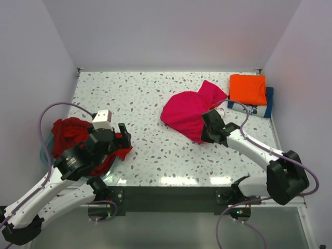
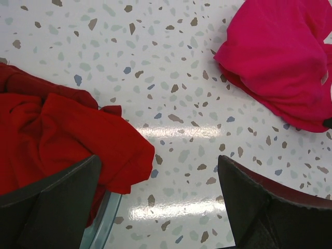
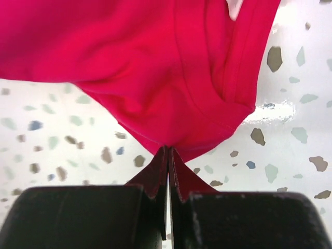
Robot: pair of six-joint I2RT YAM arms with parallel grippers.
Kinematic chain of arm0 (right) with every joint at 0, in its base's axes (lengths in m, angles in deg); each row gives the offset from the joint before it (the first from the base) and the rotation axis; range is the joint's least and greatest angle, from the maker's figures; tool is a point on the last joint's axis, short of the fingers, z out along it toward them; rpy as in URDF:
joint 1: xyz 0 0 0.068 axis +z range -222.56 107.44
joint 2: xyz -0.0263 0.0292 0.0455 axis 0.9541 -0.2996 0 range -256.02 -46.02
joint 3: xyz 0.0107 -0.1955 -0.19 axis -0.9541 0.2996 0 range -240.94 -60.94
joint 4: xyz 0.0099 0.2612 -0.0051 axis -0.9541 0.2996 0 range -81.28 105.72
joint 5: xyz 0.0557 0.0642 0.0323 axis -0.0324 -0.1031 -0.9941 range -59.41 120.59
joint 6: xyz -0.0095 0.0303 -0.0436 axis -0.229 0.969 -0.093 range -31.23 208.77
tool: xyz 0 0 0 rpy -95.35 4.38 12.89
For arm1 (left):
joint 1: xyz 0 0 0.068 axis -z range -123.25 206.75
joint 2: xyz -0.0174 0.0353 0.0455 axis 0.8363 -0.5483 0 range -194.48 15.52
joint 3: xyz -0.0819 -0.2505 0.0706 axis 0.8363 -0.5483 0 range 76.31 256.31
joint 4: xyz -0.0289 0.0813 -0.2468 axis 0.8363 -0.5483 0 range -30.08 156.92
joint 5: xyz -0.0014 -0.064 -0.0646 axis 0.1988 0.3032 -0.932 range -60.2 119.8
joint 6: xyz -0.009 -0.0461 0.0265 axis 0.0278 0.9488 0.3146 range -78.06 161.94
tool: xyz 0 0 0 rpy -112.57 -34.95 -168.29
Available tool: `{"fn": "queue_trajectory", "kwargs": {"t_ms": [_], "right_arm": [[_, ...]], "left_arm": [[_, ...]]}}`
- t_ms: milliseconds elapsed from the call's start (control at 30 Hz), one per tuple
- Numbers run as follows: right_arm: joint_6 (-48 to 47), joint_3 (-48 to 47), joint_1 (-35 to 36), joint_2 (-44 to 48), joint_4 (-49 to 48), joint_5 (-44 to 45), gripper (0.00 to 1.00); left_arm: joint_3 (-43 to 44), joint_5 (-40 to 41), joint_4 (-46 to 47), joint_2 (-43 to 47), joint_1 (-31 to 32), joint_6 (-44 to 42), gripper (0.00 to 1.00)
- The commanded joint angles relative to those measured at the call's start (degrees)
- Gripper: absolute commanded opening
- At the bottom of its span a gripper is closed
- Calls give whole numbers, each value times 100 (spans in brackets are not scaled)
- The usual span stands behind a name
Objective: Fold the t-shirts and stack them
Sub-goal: Flatten the tshirt out
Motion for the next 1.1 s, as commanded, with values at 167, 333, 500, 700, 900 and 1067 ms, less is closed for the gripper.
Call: {"fn": "queue_trajectory", "kwargs": {"t_ms": [167,333,500,700,900,1067], "right_arm": [[-434,-1491,19,1377,1374,525,0],[-794,-1949,-348,1615,1989,1353,0],[-1277,-1879,-1781,1528,1771,913,0],[-1332,-2098,-2152,475,1752,1002,32],[-1112,-1494,-1362,806,1367,562,81],[-655,-685,-563,614,805,167,70]], "left_arm": [[609,431,-351,124,-3,11,100],[776,554,-430,37,-3,54,100],[829,546,-395,-402,6,-139,100],[733,431,-35,-570,-3,-262,100],[513,414,158,-711,-3,-315,100],[355,282,387,-833,-3,-280,100]]}}
